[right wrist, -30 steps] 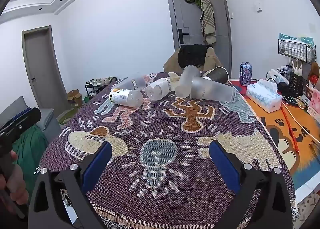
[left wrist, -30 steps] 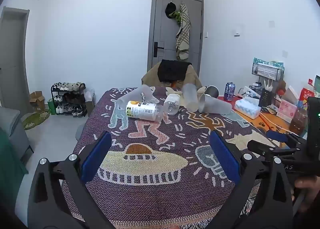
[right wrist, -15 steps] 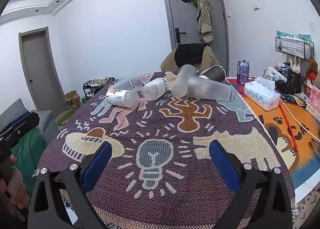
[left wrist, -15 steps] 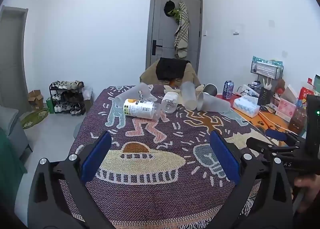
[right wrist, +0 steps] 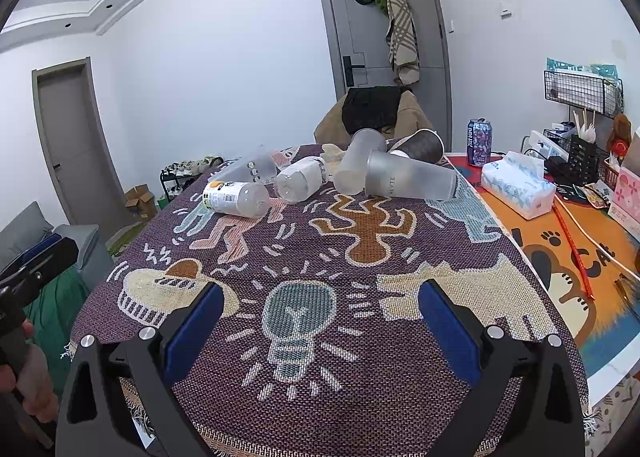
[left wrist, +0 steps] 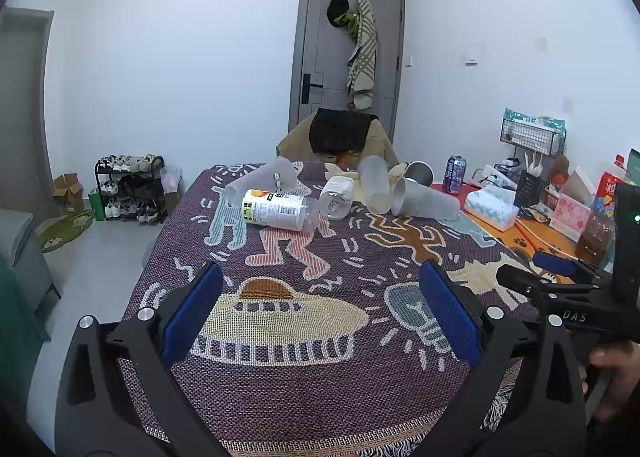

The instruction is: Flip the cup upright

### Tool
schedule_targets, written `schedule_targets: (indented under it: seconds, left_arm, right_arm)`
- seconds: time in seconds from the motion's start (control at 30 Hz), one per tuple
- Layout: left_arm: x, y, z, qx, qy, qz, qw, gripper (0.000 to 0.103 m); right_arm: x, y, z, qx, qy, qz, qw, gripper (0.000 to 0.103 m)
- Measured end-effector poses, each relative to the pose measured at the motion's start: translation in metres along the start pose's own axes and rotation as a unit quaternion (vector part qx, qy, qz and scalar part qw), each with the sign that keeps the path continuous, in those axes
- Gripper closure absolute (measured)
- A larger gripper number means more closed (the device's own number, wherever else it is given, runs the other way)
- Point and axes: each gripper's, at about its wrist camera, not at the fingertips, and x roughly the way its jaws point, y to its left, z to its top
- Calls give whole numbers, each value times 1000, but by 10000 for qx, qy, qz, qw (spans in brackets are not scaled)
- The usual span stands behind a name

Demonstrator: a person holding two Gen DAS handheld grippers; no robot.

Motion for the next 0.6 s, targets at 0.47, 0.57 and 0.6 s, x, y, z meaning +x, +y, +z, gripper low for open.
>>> schedule_targets:
  seconds: [0.47,0.57,0.6]
  left_arm:
    - [1,1,-3,-52,-35,-1,10000,5]
    - [2,1,-4,-58,-39,-18,10000,5]
    - [2,1,-4,-54,-42,-22,10000,5]
  right_arm:
    - [6,-7,-3,84,37,-30,10000,7]
    - [4,-10,-3,113,14,-47,9999,7]
    - [3,-10,-3,117,12,-56,9999,7]
